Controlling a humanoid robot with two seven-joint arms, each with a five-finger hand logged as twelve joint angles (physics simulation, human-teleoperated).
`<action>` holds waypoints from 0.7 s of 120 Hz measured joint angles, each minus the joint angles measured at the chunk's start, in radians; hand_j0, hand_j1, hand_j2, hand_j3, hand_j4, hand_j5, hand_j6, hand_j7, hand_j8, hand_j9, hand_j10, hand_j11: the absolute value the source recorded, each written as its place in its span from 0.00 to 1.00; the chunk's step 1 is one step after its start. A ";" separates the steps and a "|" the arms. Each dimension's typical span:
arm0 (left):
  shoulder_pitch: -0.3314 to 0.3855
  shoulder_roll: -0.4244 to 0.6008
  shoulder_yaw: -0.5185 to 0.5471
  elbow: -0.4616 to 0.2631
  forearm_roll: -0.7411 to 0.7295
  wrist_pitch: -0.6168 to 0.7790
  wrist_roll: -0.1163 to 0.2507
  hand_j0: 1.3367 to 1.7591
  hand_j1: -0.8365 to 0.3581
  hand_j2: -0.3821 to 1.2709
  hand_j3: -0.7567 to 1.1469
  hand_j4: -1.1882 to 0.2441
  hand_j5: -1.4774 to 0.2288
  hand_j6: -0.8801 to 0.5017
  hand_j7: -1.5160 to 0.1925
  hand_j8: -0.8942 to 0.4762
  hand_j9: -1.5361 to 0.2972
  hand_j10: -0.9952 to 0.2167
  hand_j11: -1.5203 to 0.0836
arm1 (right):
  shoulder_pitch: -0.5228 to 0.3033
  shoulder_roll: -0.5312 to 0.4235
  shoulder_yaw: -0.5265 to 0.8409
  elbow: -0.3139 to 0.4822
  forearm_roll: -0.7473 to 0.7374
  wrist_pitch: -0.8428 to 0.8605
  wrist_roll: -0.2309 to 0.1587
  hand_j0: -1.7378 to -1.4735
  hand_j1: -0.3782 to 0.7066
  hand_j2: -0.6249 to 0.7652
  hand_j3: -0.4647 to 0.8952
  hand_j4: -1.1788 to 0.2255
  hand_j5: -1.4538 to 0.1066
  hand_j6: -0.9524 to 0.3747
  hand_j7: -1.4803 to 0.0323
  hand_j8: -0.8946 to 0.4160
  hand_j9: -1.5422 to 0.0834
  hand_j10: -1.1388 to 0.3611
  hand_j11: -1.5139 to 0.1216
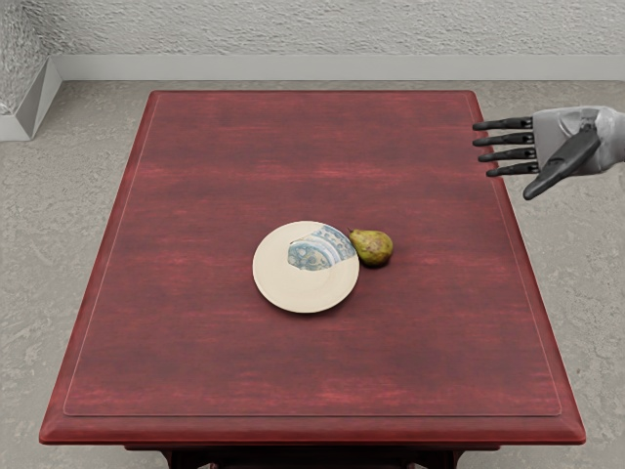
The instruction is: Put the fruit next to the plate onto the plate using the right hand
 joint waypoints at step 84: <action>0.000 0.000 0.000 0.000 0.000 0.000 0.000 0.76 0.98 0.23 0.40 0.82 0.86 0.63 0.88 0.65 0.83 0.81 0.94 | 0.193 0.125 -0.138 0.113 -0.201 0.000 0.000 0.30 0.05 0.45 0.34 0.83 0.92 0.70 0.96 0.67 0.93 0.75 0.91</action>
